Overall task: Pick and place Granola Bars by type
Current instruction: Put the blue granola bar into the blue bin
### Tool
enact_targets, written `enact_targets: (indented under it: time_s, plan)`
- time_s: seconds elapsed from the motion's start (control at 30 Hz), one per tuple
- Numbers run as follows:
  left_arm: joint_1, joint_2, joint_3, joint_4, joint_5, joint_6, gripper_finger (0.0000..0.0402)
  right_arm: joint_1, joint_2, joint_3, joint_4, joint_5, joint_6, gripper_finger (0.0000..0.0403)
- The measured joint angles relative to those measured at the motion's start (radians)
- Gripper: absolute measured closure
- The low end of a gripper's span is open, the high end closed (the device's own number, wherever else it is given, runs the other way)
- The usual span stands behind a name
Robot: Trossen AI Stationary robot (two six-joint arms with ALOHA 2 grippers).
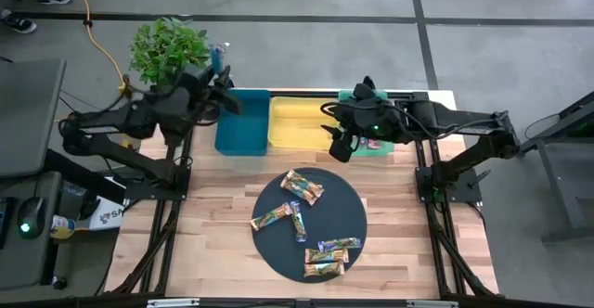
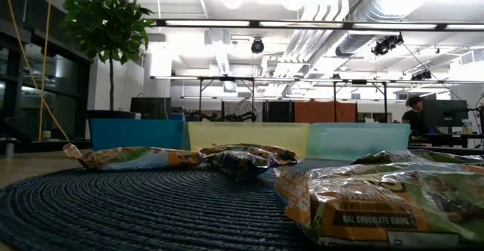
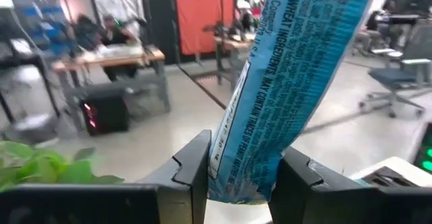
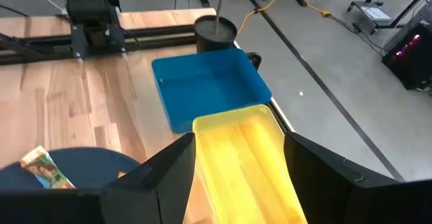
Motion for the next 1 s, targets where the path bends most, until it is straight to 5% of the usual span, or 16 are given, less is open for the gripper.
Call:
enact_targets:
  time_s: [0.2, 0.4, 0.6, 1.0]
  plan:
    - [0.165, 0.105, 0.249, -0.54, 0.323, -0.429, 0.0291, 0.0, -0.01, 0.0, -0.038, -0.004, 0.02, 0.0192]
    - [0.394, 0.166, 0.268, -0.822, 0.681, -0.651, 0.0291, 0.0, -0.021, 0.0, -0.072, -0.009, 0.027, 0.0192]
    - [0.513, 0.245, 0.163, -0.852, 0.947, -0.696, 0.0291, 0.001, -0.023, 0.0, -0.076, -0.022, 0.027, 0.0192]
    - [0.578, 0.422, -0.193, -0.571, 1.146, -0.738, 0.0291, 0.003, -0.023, 0.0, -0.084, -0.045, 0.038, 0.0192]
